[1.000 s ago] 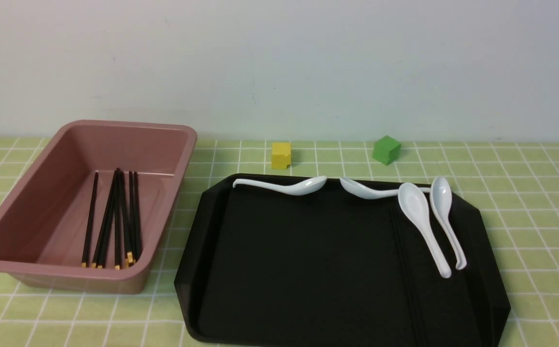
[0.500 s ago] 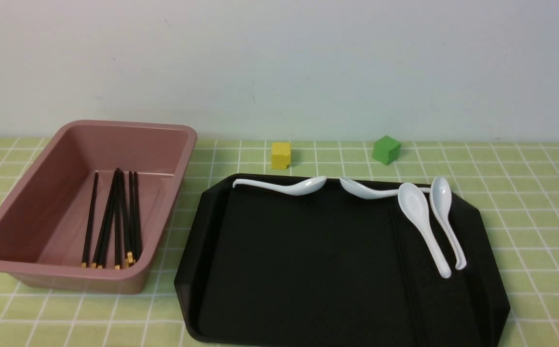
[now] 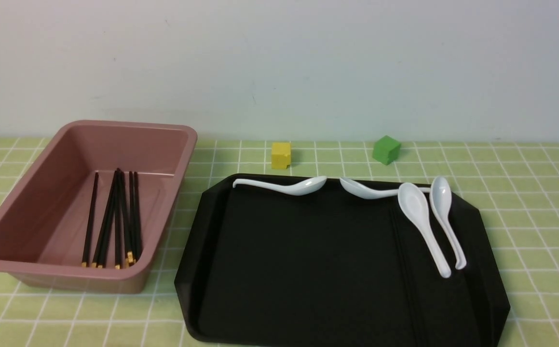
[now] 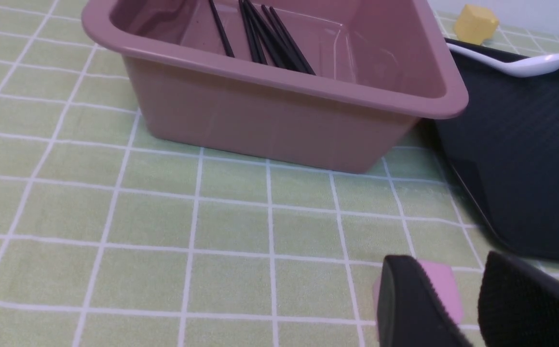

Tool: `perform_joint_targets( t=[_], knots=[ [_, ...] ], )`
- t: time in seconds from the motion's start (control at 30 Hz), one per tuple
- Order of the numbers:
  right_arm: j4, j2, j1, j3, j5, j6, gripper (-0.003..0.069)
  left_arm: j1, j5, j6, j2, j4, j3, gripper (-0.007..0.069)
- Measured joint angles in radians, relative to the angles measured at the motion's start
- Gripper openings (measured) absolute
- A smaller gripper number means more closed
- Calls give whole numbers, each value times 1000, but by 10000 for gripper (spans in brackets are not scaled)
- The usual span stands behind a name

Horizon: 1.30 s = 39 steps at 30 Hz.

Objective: On green tablecloth take chopsticks from black tray and put them in box.

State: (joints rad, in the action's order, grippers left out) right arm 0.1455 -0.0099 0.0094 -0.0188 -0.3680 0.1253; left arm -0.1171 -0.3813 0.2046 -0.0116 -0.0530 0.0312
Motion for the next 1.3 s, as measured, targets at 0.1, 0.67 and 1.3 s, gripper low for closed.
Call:
perform_joint_targets(
  t=[0.1, 0.67, 1.3],
  knots=[
    [0, 0, 0, 0, -1, 0, 65, 0, 0, 0, 0, 0, 0, 238],
    [1, 0, 0, 0, -1, 0, 90, 0, 0, 0, 0, 0, 0, 238],
    [0, 0, 0, 0, -1, 0, 114, 0, 0, 0, 0, 0, 0, 238]
  ],
)
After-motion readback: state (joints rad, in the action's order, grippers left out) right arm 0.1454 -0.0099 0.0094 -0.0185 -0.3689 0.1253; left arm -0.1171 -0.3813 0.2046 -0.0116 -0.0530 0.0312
